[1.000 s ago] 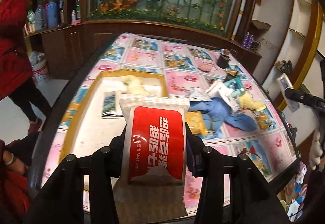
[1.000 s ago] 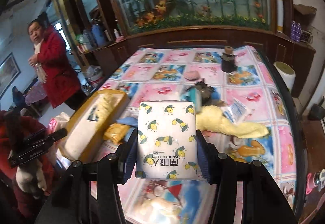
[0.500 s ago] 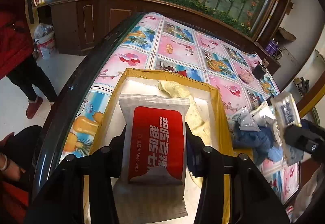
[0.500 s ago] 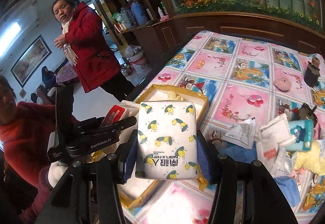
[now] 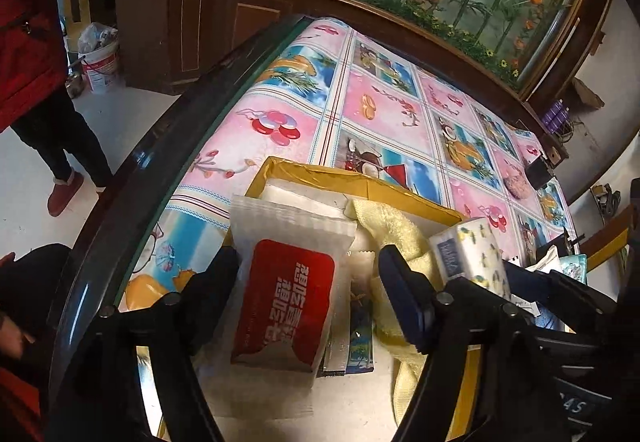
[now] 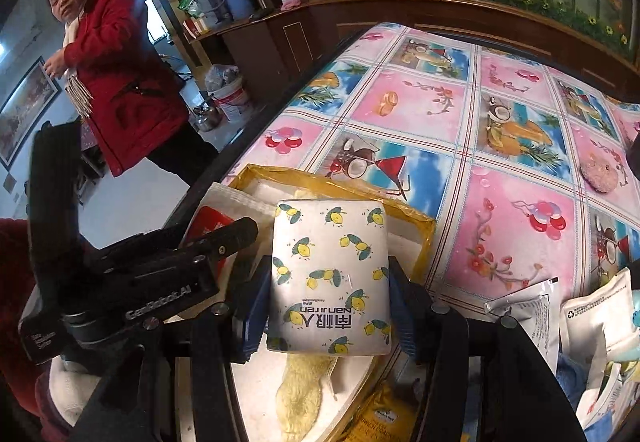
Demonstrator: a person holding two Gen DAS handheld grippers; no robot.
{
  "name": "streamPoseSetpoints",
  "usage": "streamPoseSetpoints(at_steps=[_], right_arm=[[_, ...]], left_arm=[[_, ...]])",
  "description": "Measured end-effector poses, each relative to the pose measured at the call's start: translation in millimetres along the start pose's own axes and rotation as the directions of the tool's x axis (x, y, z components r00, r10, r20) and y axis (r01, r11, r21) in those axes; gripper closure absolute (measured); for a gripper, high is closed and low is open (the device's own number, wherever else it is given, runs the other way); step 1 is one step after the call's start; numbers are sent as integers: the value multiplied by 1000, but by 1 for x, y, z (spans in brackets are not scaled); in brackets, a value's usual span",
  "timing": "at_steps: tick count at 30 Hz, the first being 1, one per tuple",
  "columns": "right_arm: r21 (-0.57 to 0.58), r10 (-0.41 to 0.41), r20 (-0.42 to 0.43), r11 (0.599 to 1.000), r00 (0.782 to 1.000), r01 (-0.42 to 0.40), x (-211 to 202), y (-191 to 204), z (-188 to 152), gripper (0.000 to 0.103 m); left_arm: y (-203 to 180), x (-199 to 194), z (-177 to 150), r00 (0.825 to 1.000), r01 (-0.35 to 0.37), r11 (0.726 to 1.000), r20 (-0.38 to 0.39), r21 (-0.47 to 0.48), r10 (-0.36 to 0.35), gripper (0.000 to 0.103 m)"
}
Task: Organize soft objects
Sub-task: 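Carry the red packet and tissue pack into the white box and release both, then move both tools back over the table toward the blue towel and paper packet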
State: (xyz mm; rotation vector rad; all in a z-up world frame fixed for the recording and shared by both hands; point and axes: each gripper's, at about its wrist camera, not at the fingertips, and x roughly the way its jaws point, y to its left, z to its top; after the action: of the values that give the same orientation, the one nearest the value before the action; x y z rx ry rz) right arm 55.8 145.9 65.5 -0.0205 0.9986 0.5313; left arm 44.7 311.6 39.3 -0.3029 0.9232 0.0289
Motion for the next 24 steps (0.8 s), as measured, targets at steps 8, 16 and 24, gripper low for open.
streamPoseSetpoints(at_steps=[8, 16, 24], right_arm=[[67, 43, 37, 997, 998, -45, -9, -18, -7, 34], [61, 61, 127, 996, 990, -69, -68, -26, -34, 31], [103, 62, 191, 991, 980, -83, -122, -53, -82, 30]], left_arm=[[-18, -44, -14, 984, -140, 988, 119, 72, 131, 29], [-51, -107, -52, 927, -283, 950, 293, 132, 235, 20], [-77, -118, -79, 925, -303, 937, 290, 172, 245, 20]])
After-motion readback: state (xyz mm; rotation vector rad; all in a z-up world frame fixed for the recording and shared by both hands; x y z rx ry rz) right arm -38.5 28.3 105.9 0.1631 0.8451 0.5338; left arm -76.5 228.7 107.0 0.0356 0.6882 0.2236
